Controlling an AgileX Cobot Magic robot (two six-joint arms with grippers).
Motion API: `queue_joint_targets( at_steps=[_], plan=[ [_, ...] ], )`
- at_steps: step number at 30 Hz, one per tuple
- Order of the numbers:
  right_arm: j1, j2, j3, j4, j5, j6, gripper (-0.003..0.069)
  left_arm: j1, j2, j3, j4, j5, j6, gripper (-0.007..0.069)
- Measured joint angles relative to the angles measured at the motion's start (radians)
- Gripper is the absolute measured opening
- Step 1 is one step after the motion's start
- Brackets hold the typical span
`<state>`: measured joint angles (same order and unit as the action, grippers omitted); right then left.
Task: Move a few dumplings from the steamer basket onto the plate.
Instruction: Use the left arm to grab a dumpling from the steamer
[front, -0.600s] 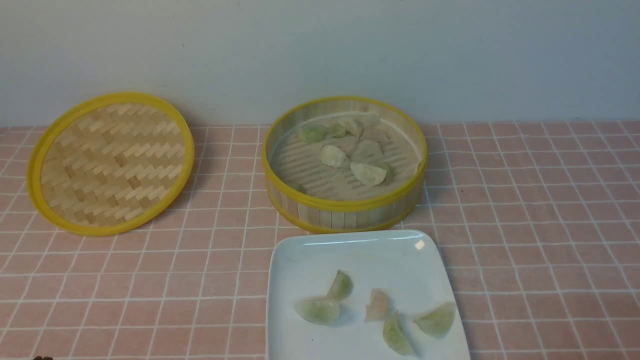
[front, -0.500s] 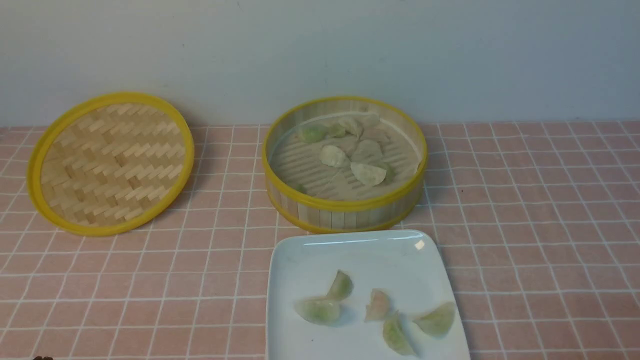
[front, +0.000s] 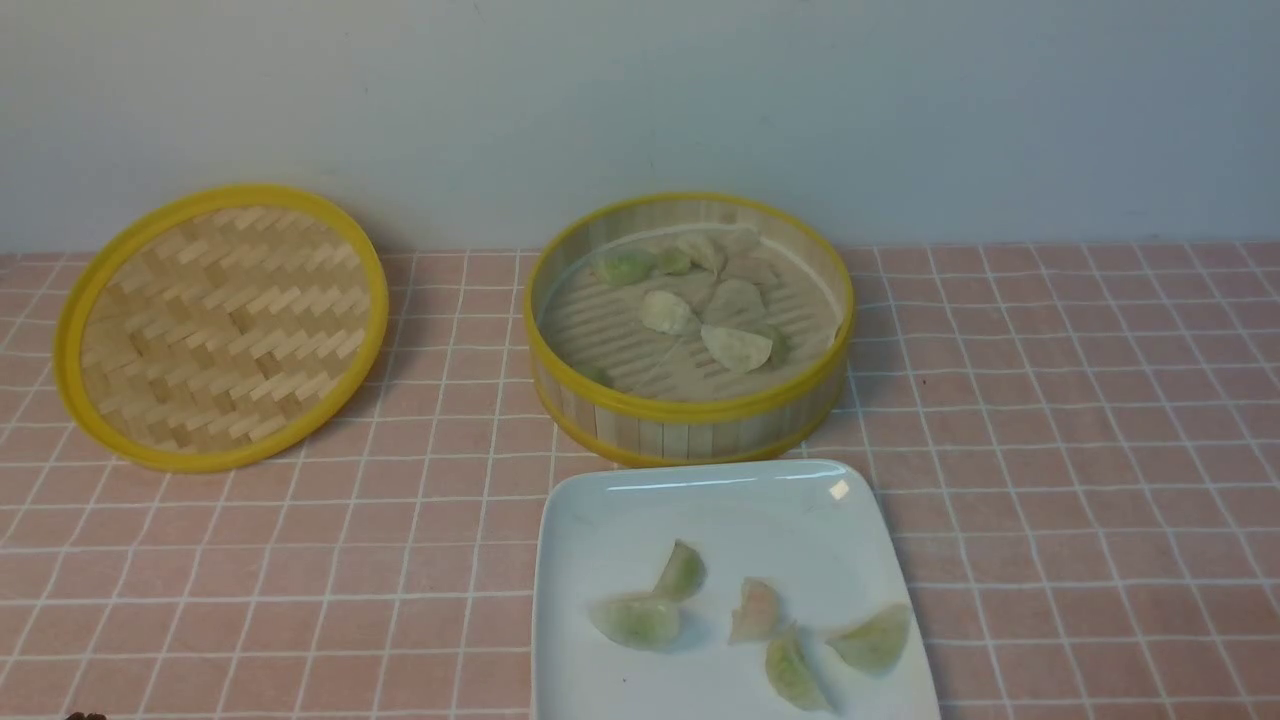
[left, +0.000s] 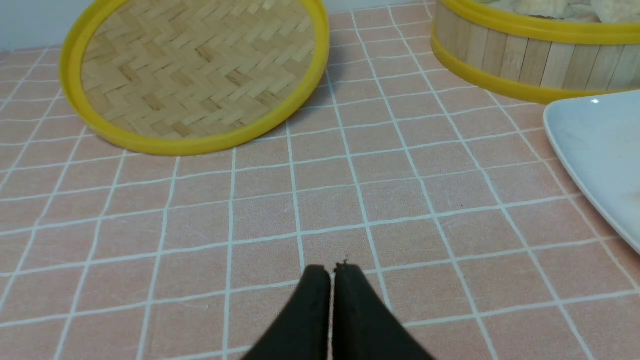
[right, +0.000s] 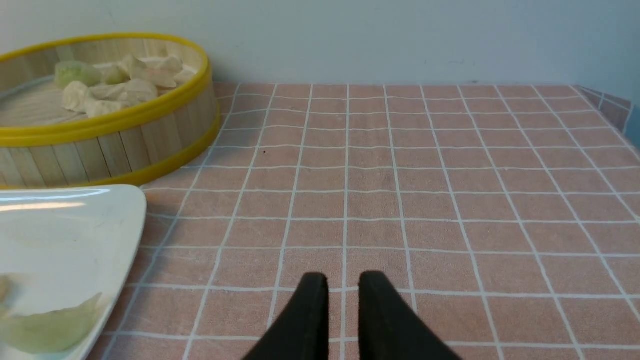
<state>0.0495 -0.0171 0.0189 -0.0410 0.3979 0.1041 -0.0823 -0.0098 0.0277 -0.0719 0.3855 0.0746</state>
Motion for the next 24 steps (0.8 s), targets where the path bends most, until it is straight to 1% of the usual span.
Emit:
queue_joint_targets(
  at_steps=[5, 9, 10, 11, 13, 14, 15, 16, 17, 19, 20, 21, 22, 24],
  plan=[
    [0.0, 0.0, 0.0, 0.0, 0.0, 0.003, 0.0087, 0.0, 0.0, 0.0, -0.003, -0.005, -0.001, -0.0006],
    [0.0, 0.0, 0.0, 0.0, 0.0, 0.003, 0.0087, 0.0, 0.0, 0.004, -0.094, -0.091, -0.039, -0.0006],
    [0.0, 0.0, 0.0, 0.0, 0.0, 0.003, 0.0087, 0.0, 0.0, 0.004, -0.184, -0.188, -0.075, -0.0006],
    [0.0, 0.0, 0.0, 0.0, 0.0, 0.003, 0.0087, 0.0, 0.0, 0.004, -0.226, -0.24, -0.088, -0.0006],
    [0.0, 0.0, 0.0, 0.0, 0.0, 0.003, 0.0087, 0.0, 0.0, 0.004, -0.322, -0.401, -0.116, -0.0006],
    [0.0, 0.0, 0.0, 0.0, 0.0, 0.003, 0.0087, 0.0, 0.0, 0.004, -0.359, -0.495, -0.127, -0.0006],
    [0.0, 0.0, 0.0, 0.0, 0.0, 0.003, 0.0087, 0.0, 0.0, 0.004, -0.359, -0.495, -0.127, -0.0006],
    [0.0, 0.0, 0.0, 0.0, 0.0, 0.003, 0.0087, 0.0, 0.0, -0.004, -0.395, -0.606, -0.143, -0.0006],
    [0.0, 0.0, 0.0, 0.0, 0.0, 0.003, 0.0087, 0.0, 0.0, -0.024, -0.406, -0.645, -0.153, -0.0006],
    [0.0, 0.0, 0.0, 0.0, 0.0, 0.003, 0.0087, 0.0, 0.007, -0.088, -0.407, -0.647, -0.165, -0.0006],
    [0.0, 0.0, 0.0, 0.0, 0.0, 0.003, 0.0087, 0.0, 0.046, -0.186, -0.392, -0.587, -0.17, -0.0006],
    [0.0, 0.0, 0.0, 0.0, 0.0, 0.003, 0.0087, 0.0, 0.07, -0.228, -0.383, -0.548, -0.17, -0.0006],
    [0.0, 0.0, 0.0, 0.0, 0.0, 0.003, 0.0087, 0.0, 0.147, -0.335, -0.359, -0.436, -0.171, -0.0006],
    [0.0, 0.0, 0.0, 0.0, 0.0, 0.003, 0.0087, 0.0, 0.262, -0.467, -0.336, -0.294, -0.171, -0.0006]
  ],
)
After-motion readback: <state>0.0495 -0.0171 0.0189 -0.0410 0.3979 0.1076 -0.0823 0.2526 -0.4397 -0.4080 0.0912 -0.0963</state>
